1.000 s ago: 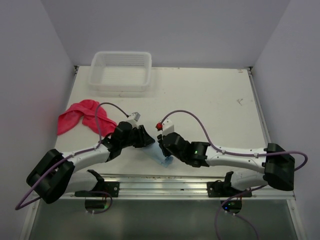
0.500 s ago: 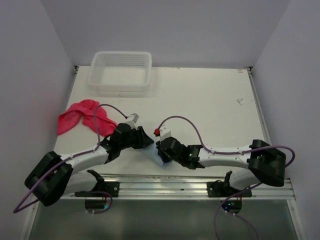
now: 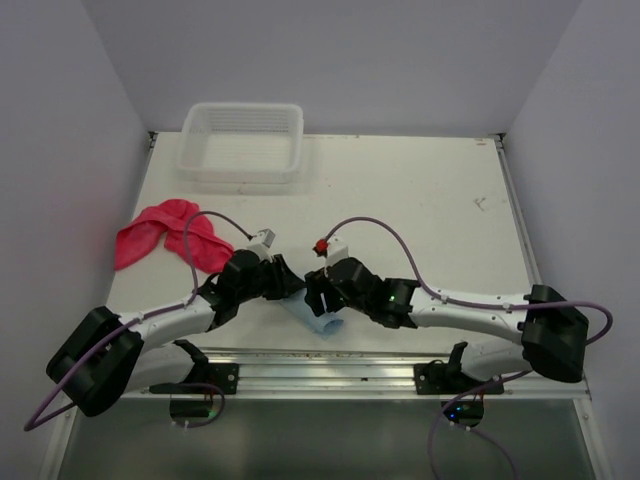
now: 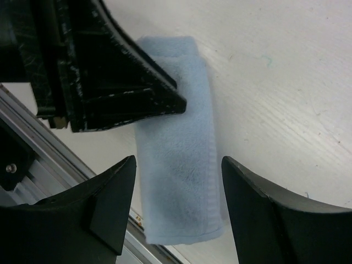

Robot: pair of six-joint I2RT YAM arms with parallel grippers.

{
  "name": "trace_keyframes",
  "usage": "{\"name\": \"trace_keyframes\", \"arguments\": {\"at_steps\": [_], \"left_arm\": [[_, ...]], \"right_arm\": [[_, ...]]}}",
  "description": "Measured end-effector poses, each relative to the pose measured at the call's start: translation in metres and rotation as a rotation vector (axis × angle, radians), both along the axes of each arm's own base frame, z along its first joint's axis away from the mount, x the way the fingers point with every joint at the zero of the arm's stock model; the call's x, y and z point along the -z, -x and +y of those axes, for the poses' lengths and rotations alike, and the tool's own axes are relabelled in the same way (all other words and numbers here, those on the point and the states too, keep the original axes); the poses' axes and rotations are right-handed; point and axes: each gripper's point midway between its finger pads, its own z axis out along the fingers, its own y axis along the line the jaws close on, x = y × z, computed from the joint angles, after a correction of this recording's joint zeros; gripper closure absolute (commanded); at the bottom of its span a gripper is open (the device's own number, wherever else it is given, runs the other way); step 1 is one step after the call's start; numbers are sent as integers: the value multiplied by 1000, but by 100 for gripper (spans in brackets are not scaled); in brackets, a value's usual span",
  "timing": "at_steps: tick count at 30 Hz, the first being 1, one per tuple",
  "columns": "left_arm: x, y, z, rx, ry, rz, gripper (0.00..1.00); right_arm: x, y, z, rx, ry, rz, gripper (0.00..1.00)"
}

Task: Roll the towels
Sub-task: Roll the towel, then place the rolled towel into the container

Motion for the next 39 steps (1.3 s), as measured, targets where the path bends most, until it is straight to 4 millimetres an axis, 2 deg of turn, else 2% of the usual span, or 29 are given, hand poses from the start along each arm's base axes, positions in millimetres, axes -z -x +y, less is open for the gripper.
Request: {"name": "trace_keyframes", "arguments": {"at_steps": [4,8,13,18,25,34,39], "left_arm": [[0,1,1,0,3,-5,59],[0,2,2,-1,7,-10,59],[0,3,3,-1,11,-15,59],[1,4,3,-1,10,-14,59],[2,6,5,-5,11,-16,59],[2,5,6,-19,22,-14,59],[2,5,7,-24,22,-16,59]], "right_arm": [[5,-16,-8,48,-48,74,30],[24,-24,-16,76,-98,171,28],[49,-15,-10,48,-116,279,27],[64,-5,0,17,-155,342,26],[65,2,9,-8,-217,386,26],[60,3,8,22,-242,412,20],[57,-4,5,74,-271,442,18]]}}
